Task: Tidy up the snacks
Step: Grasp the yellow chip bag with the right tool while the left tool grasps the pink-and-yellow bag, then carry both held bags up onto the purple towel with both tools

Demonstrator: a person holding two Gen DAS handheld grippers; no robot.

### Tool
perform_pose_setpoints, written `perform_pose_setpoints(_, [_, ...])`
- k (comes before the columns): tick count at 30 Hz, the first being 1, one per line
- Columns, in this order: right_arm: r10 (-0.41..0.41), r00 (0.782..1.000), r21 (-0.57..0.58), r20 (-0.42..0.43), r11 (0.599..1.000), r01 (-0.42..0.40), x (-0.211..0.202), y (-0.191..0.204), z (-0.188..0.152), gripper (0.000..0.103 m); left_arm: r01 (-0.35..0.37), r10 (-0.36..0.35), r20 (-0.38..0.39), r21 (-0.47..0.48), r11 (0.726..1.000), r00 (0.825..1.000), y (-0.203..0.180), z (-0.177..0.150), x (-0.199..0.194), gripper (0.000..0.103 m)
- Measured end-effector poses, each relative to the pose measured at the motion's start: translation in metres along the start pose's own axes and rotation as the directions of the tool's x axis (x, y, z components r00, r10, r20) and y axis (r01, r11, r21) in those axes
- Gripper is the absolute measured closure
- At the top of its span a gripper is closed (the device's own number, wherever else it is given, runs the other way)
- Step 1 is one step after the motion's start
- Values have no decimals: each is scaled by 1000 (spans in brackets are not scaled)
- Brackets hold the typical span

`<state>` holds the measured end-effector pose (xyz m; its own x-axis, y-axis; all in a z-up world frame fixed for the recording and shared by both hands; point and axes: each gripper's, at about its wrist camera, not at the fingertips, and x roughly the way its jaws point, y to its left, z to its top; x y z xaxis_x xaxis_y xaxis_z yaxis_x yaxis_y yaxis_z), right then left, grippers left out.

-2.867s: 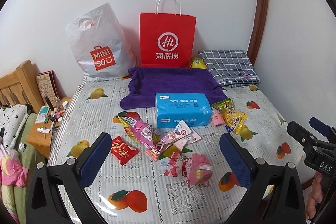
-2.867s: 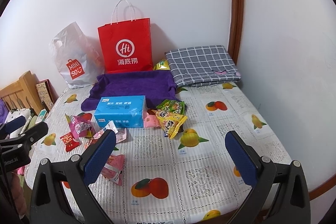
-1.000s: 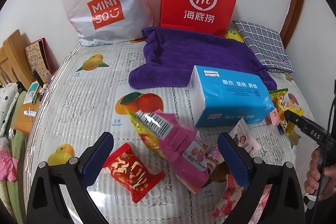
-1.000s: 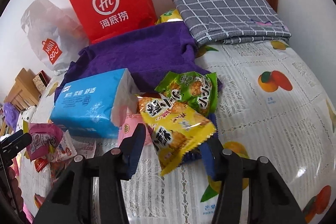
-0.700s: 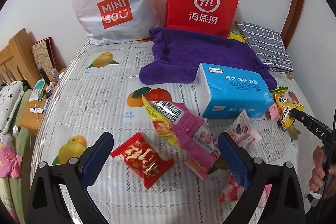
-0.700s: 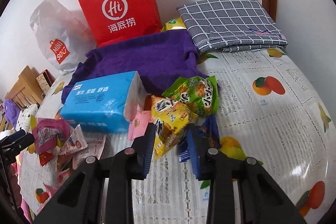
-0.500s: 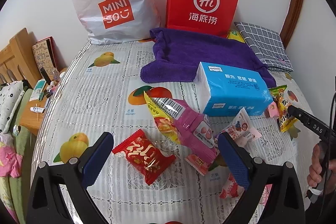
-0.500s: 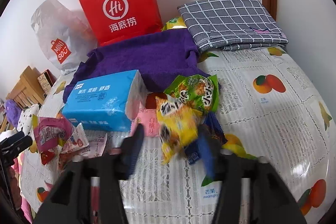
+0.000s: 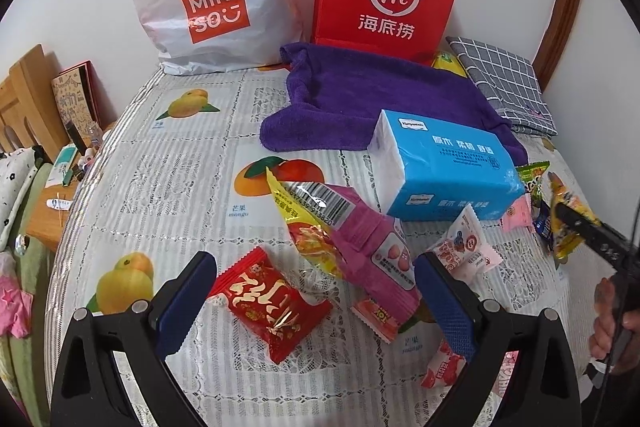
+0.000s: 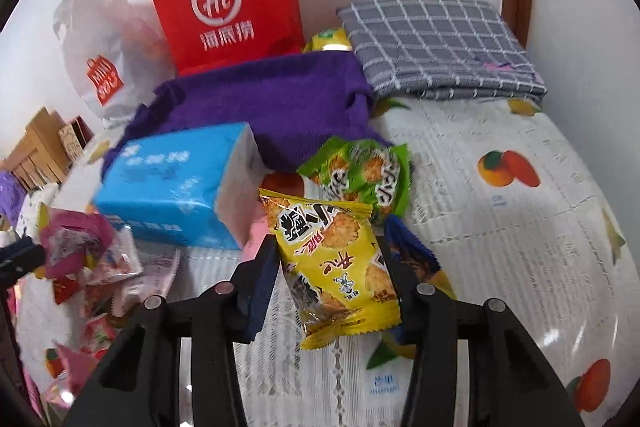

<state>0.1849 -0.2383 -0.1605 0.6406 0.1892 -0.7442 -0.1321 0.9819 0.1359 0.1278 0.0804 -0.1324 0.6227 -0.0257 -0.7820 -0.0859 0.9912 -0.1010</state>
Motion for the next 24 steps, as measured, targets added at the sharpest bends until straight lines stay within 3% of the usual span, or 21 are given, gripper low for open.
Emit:
perform_pose_setpoints(11, [-18, 999, 7, -33, 1000, 19, -23, -15, -25, 57, -9, 10, -40, 28, 1000, 999, -15, 9, 29, 6])
perform_pose_setpoints(14, [-17, 998, -4, -66, 1000, 17, -18, -15, -36, 57, -15, 17, -57, 27, 1000, 998, -17, 11, 39, 17])
perform_pose_setpoints(16, [-9, 996, -14, -93, 1000, 8, -12, -13, -43, 56, 16, -15, -70, 9, 1000, 997, -16, 11, 43, 29])
perform_pose_setpoints(23, [-12, 993, -33, -121, 999, 8, 0, -4, -50, 54, 42, -40, -55, 23, 999, 998, -13, 9, 37, 32])
perform_pose_setpoints(24, [-10, 992, -31, -124, 1000, 7, 0, -3, -50, 59, 48, -47, -55, 16, 999, 997, -11, 9, 35, 32])
